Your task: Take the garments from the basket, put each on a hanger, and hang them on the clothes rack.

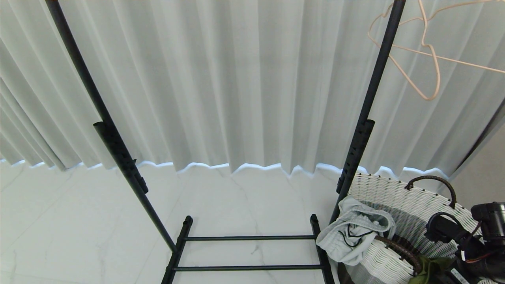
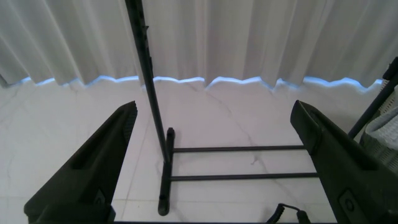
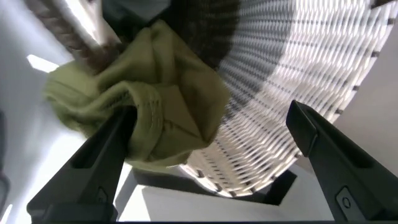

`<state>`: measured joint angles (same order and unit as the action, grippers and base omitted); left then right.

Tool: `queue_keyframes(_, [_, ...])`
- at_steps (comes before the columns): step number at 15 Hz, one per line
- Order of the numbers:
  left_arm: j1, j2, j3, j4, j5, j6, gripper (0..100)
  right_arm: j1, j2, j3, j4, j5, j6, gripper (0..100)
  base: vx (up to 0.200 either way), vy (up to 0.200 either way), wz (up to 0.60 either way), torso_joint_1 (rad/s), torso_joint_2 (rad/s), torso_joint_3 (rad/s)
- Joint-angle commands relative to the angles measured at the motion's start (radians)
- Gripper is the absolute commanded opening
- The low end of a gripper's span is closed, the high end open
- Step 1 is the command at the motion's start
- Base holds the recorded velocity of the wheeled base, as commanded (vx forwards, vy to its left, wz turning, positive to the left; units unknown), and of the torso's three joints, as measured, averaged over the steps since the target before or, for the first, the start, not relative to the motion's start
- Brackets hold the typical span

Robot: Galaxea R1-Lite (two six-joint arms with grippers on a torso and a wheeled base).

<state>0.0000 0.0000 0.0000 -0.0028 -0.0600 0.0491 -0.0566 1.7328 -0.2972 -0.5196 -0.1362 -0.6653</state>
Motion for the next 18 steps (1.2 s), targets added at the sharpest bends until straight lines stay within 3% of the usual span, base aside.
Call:
queue_keyframes(1, [0.000,0.000,0.000,0.000,0.000,0.000,100,0.001,0.016,0.001,-0.025,-0.008,-0.002,100,0.000,0.000,0.00,0.000,0.00,0.000])
queue_keyframes(2, [0.000,0.000,0.000,0.000,0.000,0.000,100,0.001,0.014,0.001,-0.033,-0.008,0.000,0,0.000,0.000,0.00,0.000,0.00,0.000])
queue_keyframes(9, [0.000,0.000,0.000,0.000,0.000,0.000,100,0.008,-0.050,0.061,-0.054,-0.003,0.001,0,0.000,0.000,0.00,0.000,0.00,0.000])
queue_keyframes(13, [0.000,0.000,0.000,0.000,0.000,0.000,100,0.017,-0.214,0.072,-0.007,-0.005,0.006,0,0.000,0.000,0.00,0.000,0.00,0.000])
queue_keyframes(15, [-0.002,0.000,0.000,0.000,0.000,0.000,100,0.026,-0.355,0.024,0.161,-0.005,0.006,0,0.000,0.000,0.00,0.000,0.00,0.000])
queue_keyframes(18, [0.000,0.002,0.000,0.000,0.000,0.000,100,0.049,-0.624,-0.171,0.601,-0.003,0.059,0,0.000,0.000,0.00,0.000,0.00,0.000])
